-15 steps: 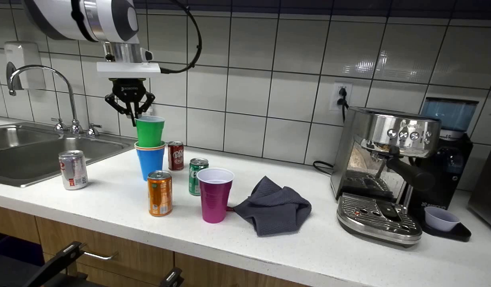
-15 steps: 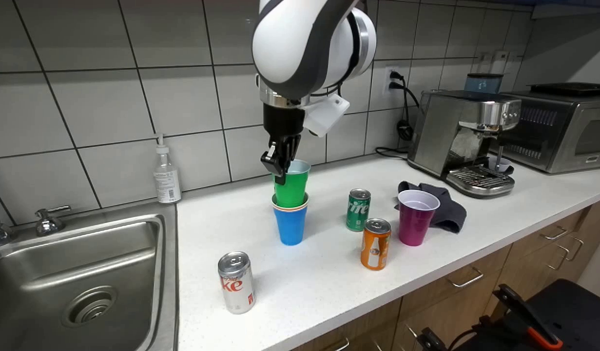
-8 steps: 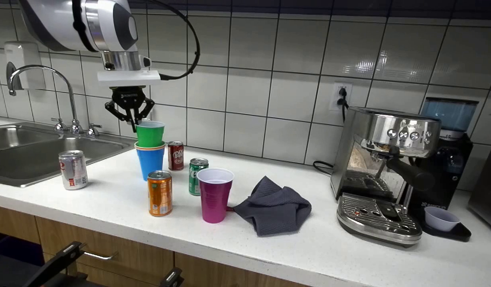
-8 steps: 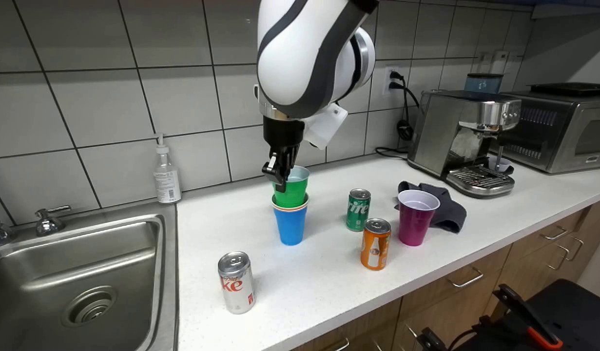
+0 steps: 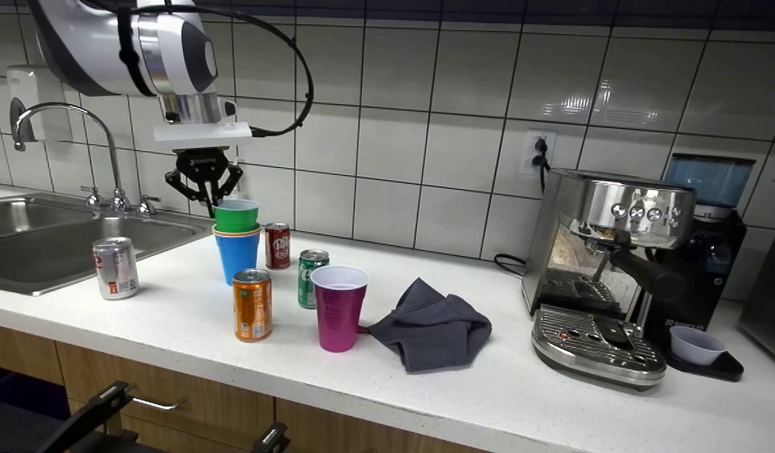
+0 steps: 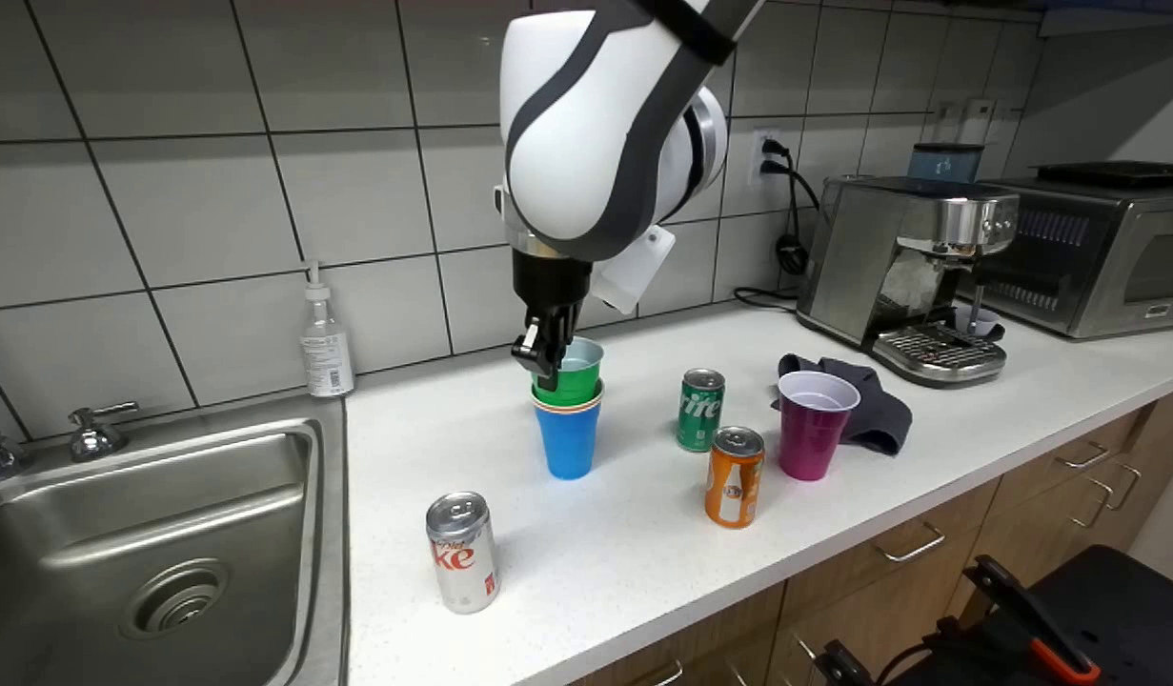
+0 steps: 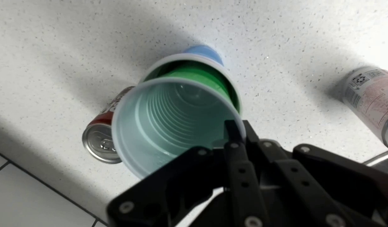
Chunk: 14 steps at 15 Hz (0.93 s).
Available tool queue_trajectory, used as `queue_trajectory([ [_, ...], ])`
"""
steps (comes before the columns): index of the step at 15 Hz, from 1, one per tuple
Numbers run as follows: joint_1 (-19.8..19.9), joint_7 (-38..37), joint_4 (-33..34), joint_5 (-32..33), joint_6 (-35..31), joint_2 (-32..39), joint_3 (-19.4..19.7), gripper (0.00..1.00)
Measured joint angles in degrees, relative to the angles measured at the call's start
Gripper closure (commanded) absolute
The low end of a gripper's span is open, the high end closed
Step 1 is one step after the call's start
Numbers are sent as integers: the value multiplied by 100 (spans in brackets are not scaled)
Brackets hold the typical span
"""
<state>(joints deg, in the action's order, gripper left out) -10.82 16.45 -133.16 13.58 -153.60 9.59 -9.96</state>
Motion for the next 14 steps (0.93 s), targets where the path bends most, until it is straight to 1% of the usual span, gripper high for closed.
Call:
queue_trajectory([
  [1, -4, -23, 0, 22, -15, 18, 0, 68],
  [5, -9, -57, 0, 65, -59, 59, 0, 41],
  [10, -9, -61, 13, 37, -73, 66, 0, 2],
  [11, -9, -61, 26, -8, -72, 66, 0, 0],
  [14, -3, -58, 100, -300, -47, 62, 0, 0],
])
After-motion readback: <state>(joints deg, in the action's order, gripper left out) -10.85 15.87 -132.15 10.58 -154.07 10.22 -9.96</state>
